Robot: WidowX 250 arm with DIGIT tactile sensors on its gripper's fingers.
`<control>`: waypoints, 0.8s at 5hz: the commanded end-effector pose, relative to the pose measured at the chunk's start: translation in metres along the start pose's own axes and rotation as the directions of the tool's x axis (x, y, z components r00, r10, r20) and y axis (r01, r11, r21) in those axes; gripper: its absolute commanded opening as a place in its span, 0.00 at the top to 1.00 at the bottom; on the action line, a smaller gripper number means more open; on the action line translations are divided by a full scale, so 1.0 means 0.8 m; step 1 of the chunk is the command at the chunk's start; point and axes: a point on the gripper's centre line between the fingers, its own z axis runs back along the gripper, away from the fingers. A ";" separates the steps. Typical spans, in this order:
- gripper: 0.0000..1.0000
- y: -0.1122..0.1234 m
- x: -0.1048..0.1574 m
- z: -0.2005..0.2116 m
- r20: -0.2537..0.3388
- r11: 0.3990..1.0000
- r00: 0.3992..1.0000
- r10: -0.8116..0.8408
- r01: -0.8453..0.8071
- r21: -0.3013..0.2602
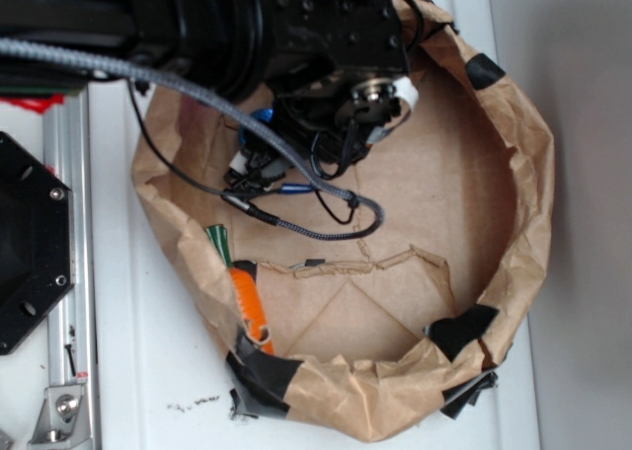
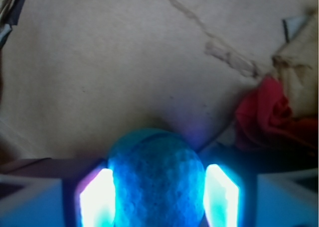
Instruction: Grab the blue ball.
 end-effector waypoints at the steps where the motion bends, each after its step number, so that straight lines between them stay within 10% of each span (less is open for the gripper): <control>1: 1.00 -0.009 0.000 0.013 0.020 0.999 1.000 -0.007 0.006 0.044; 4: 1.00 -0.009 -0.002 0.023 0.063 0.999 0.998 0.014 -0.017 0.048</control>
